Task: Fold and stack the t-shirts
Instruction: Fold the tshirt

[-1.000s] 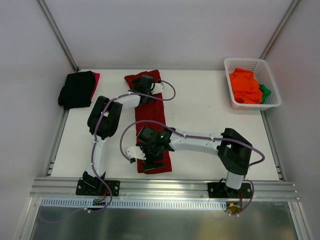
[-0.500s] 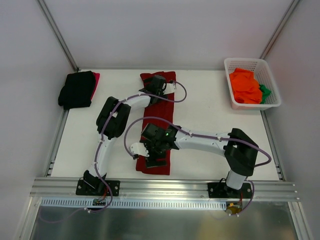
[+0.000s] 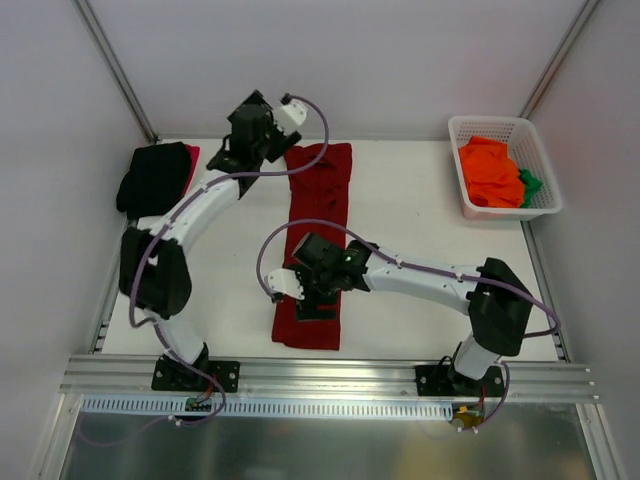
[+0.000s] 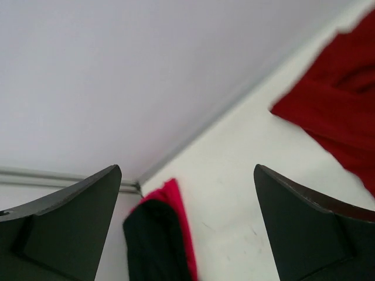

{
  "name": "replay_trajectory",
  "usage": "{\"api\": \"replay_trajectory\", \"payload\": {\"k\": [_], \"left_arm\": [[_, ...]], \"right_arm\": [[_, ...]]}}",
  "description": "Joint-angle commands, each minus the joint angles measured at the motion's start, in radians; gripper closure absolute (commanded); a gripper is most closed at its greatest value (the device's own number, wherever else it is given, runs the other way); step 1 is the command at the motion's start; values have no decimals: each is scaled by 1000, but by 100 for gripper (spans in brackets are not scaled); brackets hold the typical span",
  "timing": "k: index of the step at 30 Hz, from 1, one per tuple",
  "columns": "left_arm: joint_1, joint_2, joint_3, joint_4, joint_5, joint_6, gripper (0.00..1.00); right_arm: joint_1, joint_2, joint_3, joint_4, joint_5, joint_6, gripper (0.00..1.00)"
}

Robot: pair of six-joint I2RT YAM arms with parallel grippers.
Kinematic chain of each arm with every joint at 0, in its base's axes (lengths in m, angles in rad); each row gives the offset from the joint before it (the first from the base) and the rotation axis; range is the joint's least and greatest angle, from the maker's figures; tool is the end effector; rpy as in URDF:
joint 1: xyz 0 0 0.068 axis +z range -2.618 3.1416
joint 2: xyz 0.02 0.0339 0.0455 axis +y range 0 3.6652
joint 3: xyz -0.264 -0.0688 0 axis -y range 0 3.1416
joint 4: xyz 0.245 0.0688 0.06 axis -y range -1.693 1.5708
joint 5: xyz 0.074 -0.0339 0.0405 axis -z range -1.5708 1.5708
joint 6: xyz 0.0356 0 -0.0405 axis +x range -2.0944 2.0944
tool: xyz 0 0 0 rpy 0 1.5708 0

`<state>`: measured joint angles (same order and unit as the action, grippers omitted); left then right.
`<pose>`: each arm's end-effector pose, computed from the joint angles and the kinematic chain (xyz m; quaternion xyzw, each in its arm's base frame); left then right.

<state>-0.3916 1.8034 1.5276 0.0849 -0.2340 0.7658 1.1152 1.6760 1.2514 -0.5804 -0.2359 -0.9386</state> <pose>0.4095 -0.1601 0.3408 0.3568 0.6819 0.2060 0.6044 0.1482 0.3215 0.2381 -0.8330 0.4653 0.1370 0.2662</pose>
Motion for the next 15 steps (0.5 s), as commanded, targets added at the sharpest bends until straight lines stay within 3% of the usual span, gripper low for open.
{"api": "replay_trajectory", "payload": {"k": [1, 4, 7, 11, 15], "left_arm": [[8, -206, -3, 15, 70, -80, 1], [100, -257, 89, -227, 155, -221, 1], [186, -286, 77, -389, 349, -348, 1], [270, -308, -64, -484, 494, -410, 1], [350, -274, -135, -517, 732, -493, 1]], "right_arm": [[-29, -88, 19, -9, 29, 35, 20], [-167, -130, 66, -24, -81, 136, 20], [-401, -147, 131, -22, -190, 289, 20], [-772, -60, 190, -21, -371, 484, 20], [-969, 82, 278, -22, -548, 628, 20]]}}
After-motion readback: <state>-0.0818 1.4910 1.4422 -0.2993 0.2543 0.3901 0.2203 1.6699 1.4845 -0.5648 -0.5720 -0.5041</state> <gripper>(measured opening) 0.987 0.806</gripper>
